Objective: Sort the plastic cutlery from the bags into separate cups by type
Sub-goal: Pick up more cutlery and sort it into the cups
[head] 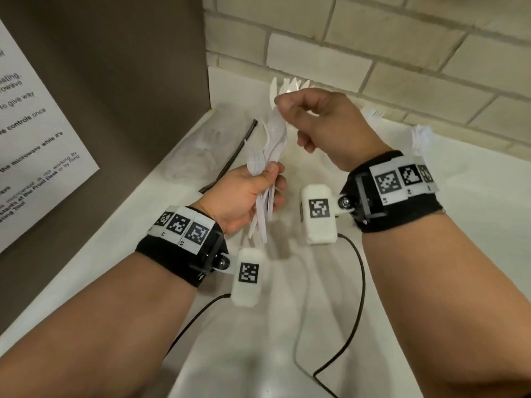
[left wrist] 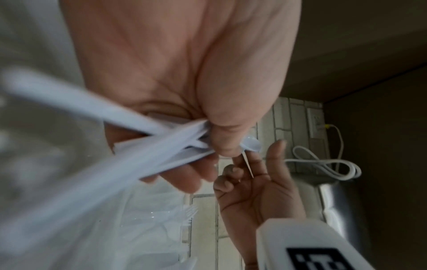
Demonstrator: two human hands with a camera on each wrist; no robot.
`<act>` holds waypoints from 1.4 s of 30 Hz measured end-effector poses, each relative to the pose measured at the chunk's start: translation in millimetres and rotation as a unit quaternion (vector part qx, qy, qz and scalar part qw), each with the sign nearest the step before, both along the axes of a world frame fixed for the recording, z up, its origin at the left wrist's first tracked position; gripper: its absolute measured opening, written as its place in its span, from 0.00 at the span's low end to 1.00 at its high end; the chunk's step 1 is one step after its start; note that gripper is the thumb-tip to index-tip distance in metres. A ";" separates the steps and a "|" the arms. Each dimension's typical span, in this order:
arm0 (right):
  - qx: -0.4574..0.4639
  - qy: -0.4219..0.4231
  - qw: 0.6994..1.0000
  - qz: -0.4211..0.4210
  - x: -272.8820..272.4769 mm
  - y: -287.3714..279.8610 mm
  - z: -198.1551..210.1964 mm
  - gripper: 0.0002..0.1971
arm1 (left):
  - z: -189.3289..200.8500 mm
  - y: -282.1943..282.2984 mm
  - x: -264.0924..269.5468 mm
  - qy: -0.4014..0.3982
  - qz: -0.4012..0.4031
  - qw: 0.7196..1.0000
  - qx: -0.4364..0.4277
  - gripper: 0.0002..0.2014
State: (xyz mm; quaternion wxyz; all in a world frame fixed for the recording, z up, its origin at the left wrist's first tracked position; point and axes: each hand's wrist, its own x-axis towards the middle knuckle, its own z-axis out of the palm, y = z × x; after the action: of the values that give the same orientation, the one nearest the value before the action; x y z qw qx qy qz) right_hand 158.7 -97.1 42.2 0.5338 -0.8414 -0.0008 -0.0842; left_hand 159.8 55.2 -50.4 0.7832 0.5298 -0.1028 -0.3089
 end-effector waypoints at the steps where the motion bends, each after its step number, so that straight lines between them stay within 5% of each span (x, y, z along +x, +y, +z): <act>1: -0.011 0.001 1.000 0.006 -4.9 0.4 -0.8 0.08 | 0.4 -1.7 -1.0 -0.020 0.007 0.999 0.023 0.08; 8: -0.133 -0.021 0.991 -0.020 -12.8 -6.3 -5.8 0.07 | 5.0 -10.7 -13.3 -0.121 -0.003 0.987 0.103 0.07; 22: -0.156 -0.071 0.983 -0.066 -34.4 -3.4 -5.6 0.06 | 11.9 -18.2 -20.9 -0.173 0.024 0.971 0.165 0.12; 29: -0.228 -0.058 0.964 -0.123 -28.5 2.0 -10.2 0.10 | 13.7 -23.0 -22.7 -0.255 0.037 0.932 0.254 0.16; 35: -0.064 -0.122 0.979 -0.151 -28.6 5.8 -17.5 0.07 | 16.3 -21.7 -20.3 -0.275 0.057 0.916 0.285 0.13; 42: 0.237 -0.198 0.936 -0.170 -32.1 7.0 11.6 0.06 | 1.2 -19.7 -23.7 -0.321 0.048 0.885 0.334 0.12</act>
State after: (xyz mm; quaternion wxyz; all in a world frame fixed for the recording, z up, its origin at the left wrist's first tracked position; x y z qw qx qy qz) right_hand 126.5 -90.1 53.7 0.6843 -0.6445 0.0569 -0.3363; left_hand 136.1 35.5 -49.2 0.4976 0.8346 -0.2139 -0.1003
